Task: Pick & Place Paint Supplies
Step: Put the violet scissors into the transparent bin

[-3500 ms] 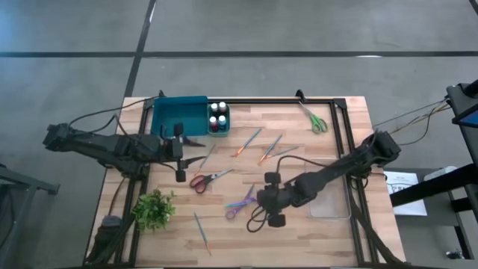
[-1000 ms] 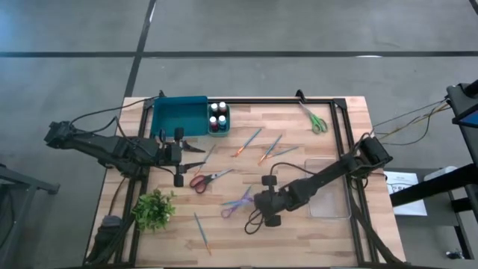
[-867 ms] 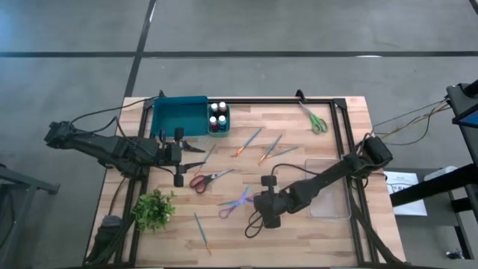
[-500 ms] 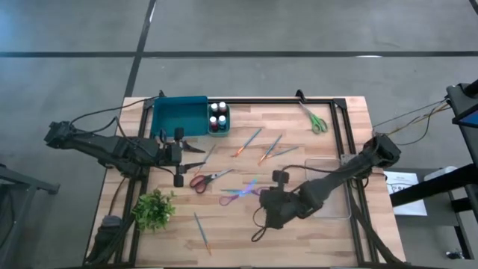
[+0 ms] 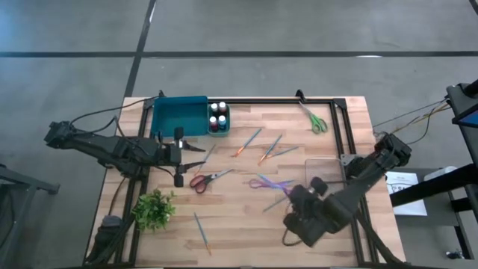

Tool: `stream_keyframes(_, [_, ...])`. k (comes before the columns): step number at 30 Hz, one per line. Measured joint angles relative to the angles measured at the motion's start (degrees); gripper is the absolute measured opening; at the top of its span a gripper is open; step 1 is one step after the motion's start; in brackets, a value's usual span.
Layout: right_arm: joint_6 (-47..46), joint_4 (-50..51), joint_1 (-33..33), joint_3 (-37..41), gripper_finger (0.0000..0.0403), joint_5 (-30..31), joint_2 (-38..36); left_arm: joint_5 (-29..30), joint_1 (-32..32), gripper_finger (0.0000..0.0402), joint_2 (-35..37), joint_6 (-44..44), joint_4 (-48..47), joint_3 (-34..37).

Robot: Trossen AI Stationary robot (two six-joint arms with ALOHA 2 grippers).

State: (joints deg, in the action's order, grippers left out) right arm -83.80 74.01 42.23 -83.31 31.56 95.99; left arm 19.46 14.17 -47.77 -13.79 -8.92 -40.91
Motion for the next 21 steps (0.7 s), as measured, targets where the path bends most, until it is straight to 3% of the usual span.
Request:
stream_keyframes(14, [-41.37,16.24,13.55,0.07,0.0018,-0.54,2.71,-0.02,0.02,0.0173,0.0,-3.94,2.95,0.0])
stream_keyframes(21, [-42.83,15.97,13.09,0.5,0.0018,-4.92,4.71,-0.02,0.02,0.0173,0.0,-4.45,3.13,0.0])
